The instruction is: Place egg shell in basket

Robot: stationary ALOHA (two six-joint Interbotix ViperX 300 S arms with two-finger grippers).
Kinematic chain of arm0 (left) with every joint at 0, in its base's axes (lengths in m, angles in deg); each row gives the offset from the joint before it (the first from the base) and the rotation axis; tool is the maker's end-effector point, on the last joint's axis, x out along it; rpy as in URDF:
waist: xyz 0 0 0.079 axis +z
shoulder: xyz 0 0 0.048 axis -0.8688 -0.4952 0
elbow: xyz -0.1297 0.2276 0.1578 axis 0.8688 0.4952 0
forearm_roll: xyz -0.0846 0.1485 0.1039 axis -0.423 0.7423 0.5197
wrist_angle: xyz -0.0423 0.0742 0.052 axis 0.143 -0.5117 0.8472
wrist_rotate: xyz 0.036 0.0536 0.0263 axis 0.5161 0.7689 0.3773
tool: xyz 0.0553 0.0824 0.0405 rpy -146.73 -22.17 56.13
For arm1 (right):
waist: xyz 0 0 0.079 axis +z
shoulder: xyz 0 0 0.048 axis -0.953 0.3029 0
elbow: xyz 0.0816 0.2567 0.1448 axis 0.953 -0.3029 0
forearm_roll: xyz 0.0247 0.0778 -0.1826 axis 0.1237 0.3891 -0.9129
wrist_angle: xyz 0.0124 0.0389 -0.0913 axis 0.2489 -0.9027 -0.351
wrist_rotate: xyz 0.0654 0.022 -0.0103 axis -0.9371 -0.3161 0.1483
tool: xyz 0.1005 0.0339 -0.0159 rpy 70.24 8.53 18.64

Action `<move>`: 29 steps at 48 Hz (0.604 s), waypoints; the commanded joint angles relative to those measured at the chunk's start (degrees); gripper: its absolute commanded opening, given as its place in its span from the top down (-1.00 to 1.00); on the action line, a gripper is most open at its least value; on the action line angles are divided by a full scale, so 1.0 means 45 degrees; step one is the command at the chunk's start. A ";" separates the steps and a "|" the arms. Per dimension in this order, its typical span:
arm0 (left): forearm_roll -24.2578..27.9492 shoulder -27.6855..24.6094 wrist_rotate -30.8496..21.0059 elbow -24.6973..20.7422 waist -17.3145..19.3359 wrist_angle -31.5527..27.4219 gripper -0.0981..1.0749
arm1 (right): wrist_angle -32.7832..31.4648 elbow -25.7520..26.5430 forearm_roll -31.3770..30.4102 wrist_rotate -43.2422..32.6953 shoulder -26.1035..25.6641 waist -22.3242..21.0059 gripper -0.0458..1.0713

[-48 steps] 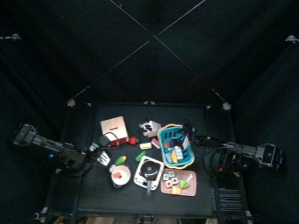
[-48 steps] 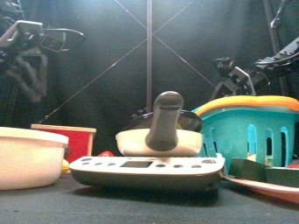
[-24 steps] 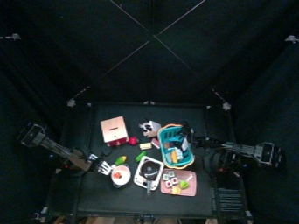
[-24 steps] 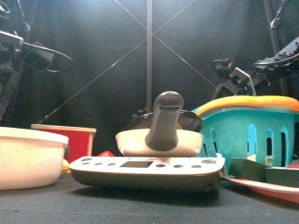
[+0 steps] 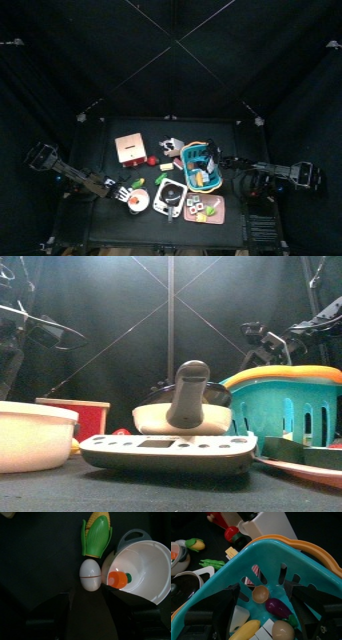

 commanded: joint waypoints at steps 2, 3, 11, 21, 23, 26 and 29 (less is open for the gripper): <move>0.0059 -0.0078 0.0000 -0.0098 0.0176 0.0039 -0.62 | 0.0059 0.0371 0.0020 0.0020 0.0000 0.0020 -0.87; 0.0078 -0.0117 0.0000 -0.0098 0.0215 0.0039 -0.62 | 0.0039 0.0391 0.0020 0.0020 0.0039 0.0020 -0.87; 0.0078 -0.0605 0.0000 -0.0098 0.0332 0.0703 -0.62 | 0.0059 0.0547 0.0020 0.0020 0.0352 0.0020 -0.87; 0.0039 -0.1406 0.0000 -0.0098 0.0469 0.1719 -0.62 | 0.0039 0.0723 -0.0039 0.0039 0.0723 0.0098 -0.87; 0.0039 -0.1504 0.0000 -0.0098 0.0508 0.1797 -0.62 | 0.0059 0.0762 -0.0059 0.0039 0.0781 0.0117 -0.87; 0.0020 -0.1621 0.0000 -0.0117 0.0547 0.1875 -0.62 | 0.0059 0.0840 -0.0059 0.0039 0.0859 0.0137 -0.87; 0.0020 -0.1719 0.0020 -0.0078 0.0625 0.1934 -0.62 | 0.0039 0.0879 -0.0059 0.0039 0.0918 0.0156 -0.87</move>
